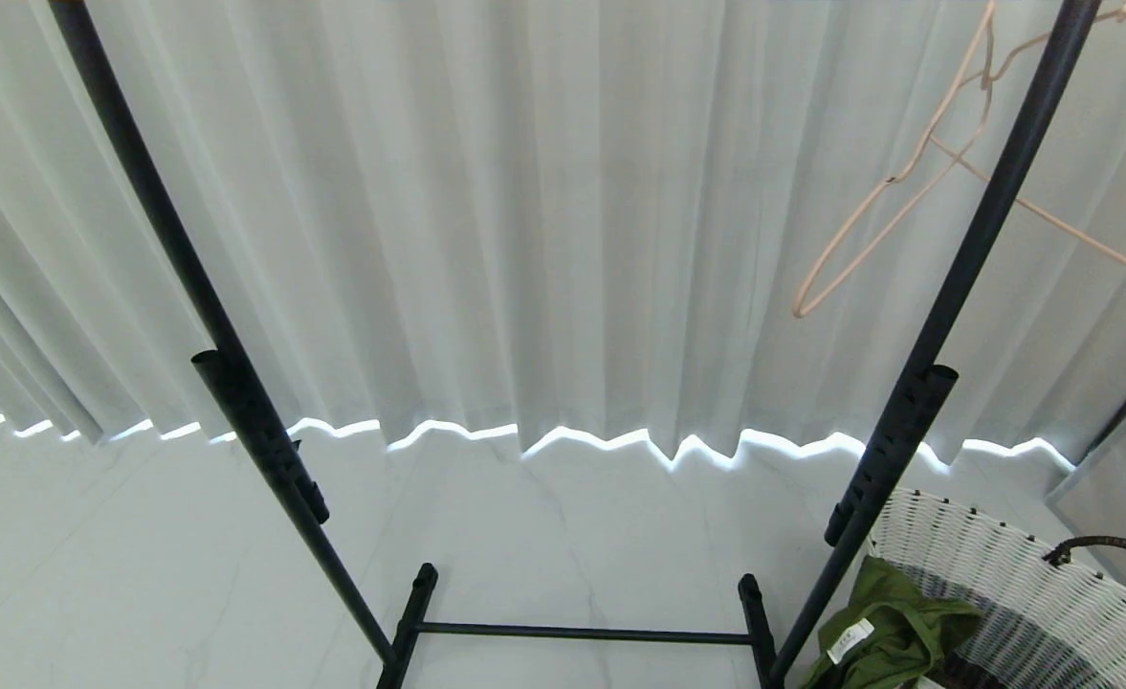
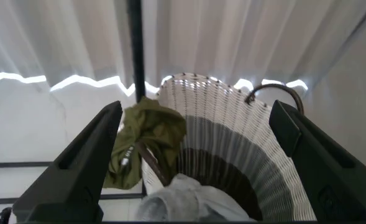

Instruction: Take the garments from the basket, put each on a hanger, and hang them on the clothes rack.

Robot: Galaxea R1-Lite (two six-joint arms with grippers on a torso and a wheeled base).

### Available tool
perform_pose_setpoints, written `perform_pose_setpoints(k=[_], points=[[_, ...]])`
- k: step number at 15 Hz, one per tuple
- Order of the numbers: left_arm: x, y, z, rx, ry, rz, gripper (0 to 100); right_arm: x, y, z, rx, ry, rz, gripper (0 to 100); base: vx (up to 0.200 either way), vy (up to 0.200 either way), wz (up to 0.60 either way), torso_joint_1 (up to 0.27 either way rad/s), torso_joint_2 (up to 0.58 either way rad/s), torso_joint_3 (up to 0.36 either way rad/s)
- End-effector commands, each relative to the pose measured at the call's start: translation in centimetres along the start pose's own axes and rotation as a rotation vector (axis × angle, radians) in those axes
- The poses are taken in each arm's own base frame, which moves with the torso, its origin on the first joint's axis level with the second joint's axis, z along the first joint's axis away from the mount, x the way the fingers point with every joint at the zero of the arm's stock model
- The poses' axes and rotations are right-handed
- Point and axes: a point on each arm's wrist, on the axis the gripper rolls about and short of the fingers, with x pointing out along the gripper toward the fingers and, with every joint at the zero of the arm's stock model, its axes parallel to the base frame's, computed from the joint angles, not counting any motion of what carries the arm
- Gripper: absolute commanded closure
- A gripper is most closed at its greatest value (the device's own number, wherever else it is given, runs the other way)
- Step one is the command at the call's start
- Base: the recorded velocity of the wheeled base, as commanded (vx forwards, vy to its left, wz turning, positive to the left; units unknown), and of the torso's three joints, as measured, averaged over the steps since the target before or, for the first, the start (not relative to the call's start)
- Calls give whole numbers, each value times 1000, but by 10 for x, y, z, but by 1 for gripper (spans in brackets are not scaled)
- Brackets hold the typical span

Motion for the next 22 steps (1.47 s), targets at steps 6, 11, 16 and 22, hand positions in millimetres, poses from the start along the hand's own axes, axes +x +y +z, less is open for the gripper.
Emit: perform_pose_setpoints(k=[6, 11, 16, 22], points=[[0, 0, 0, -4, 0, 1, 0, 0, 0, 0, 1, 1, 0, 0, -200, 0, 0, 4, 4, 2], [0, 0, 0, -3, 0, 1, 0, 0, 1, 0, -10, -3, 26, 0, -120, 0, 0, 0, 1, 2], [0, 0, 0, 29, -2, 1, 0, 0, 1, 0, -68, -5, 59, 0, 0, 0, 0, 0, 0, 0], [0, -1, 0, 74, -2, -37, 0, -1, 0, 69, -57, -34, 132, 0, 0, 0, 0, 0, 0, 0]])
